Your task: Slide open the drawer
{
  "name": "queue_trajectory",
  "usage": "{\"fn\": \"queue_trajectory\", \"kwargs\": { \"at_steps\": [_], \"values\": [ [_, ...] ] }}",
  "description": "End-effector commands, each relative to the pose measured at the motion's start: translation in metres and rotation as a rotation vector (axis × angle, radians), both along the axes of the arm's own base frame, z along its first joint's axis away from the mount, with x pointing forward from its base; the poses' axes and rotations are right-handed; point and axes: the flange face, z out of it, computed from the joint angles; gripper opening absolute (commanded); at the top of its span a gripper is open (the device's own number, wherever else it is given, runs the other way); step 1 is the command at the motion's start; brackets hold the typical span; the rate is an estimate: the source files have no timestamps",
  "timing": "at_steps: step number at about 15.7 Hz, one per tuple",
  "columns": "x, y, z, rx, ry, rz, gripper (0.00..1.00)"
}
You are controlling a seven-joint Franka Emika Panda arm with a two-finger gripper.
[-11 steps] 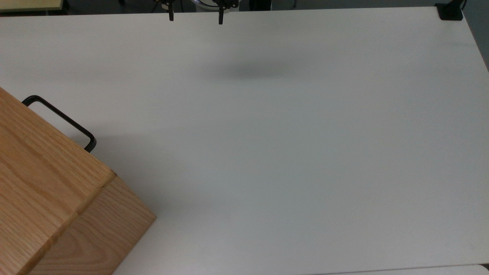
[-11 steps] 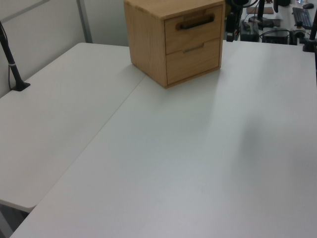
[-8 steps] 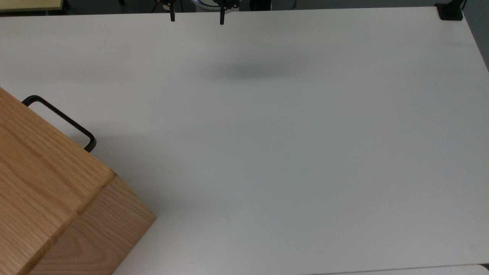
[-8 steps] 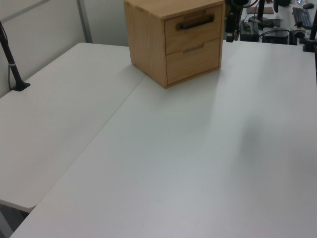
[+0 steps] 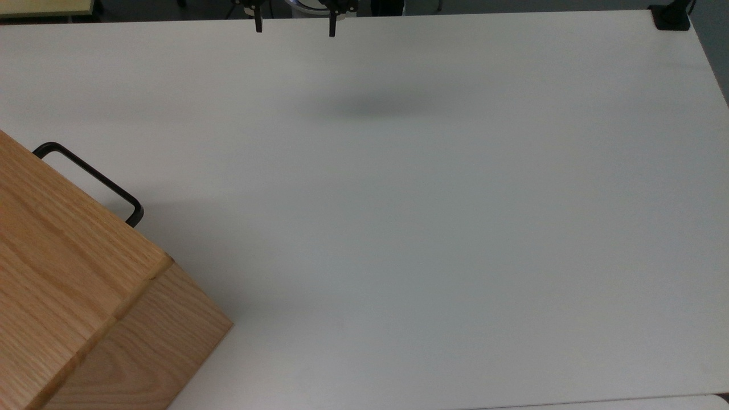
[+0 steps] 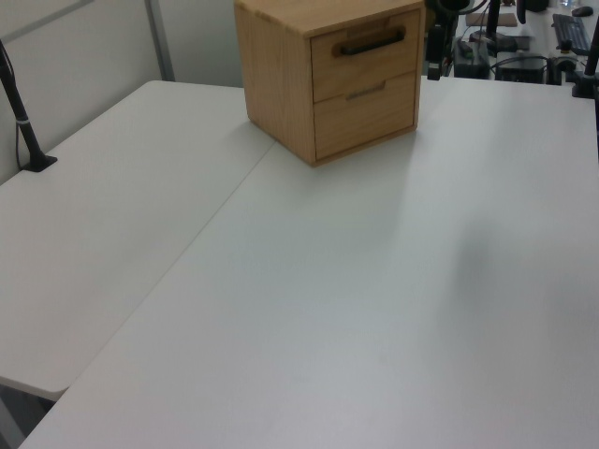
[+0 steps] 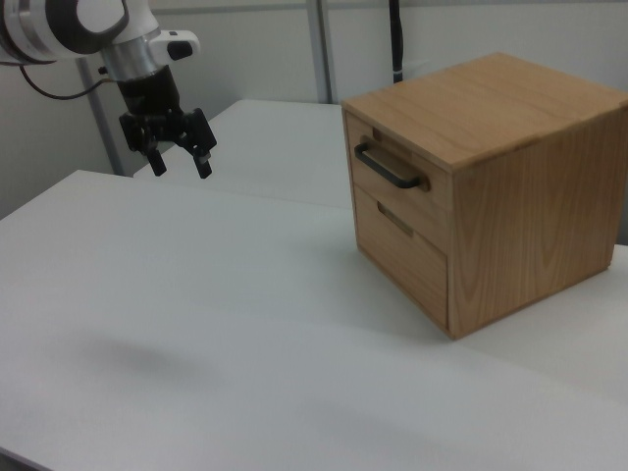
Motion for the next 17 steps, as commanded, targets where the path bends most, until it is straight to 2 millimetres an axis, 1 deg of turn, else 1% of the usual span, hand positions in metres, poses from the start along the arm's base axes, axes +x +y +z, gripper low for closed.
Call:
{"fn": "queue_trajectory", "kwargs": {
  "at_steps": [1,8,12,14,16,17],
  "values": [
    [-0.002,0.002,-0.001,0.018,-0.005,0.003,1.0],
    [-0.002,-0.003,-0.002,0.019,-0.001,-0.003,1.0],
    [0.0,0.0,-0.004,0.02,-0.002,-0.021,1.0],
    [0.001,-0.001,-0.006,0.022,-0.006,-0.067,1.0],
    [0.003,-0.006,-0.005,0.028,-0.023,-0.143,1.0],
    [0.008,-0.01,-0.01,0.031,-0.021,-0.19,1.0]
  ]
}}
